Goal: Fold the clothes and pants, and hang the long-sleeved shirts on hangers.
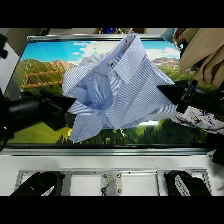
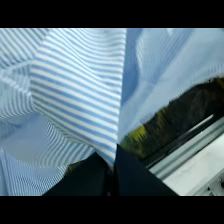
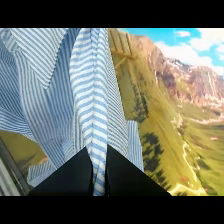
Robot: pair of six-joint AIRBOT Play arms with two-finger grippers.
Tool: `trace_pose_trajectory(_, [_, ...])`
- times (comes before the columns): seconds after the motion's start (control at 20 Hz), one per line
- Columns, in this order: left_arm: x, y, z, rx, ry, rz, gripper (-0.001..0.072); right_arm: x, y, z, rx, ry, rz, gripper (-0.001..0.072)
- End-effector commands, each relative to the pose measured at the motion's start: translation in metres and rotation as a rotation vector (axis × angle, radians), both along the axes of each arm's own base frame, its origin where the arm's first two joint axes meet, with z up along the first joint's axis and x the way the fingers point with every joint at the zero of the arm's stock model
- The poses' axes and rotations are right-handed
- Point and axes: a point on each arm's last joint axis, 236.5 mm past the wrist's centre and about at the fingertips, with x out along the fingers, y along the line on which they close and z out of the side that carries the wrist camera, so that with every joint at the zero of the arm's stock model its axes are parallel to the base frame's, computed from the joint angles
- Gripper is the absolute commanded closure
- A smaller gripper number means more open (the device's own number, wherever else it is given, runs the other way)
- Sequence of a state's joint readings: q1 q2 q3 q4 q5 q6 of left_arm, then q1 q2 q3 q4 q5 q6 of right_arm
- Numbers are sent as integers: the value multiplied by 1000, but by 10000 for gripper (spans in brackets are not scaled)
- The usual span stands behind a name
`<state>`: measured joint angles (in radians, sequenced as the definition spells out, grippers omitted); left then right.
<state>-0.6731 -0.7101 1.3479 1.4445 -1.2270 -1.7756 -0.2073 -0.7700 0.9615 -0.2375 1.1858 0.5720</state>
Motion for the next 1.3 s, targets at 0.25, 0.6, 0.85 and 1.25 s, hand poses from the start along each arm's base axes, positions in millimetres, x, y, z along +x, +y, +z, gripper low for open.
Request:
trace_pose_trajectory(0.25, [28,-37,-62,289,-12,11,692,-14,2,51,73,-180,-23,702])
trace_pose_trajectory(0.6, [77,-19,-27,16,-5,158,32,-10,-9,68,82,-231,-106,702])
trace_pose_trajectory(0.85, [80,49,28,-140,-90,327,33,12,-48,91,92,-280,-307,702])
trace_pose_trajectory(1.25, [75,65,40,-132,-141,347,691,10,-193,75,-146,-203,-882,702])
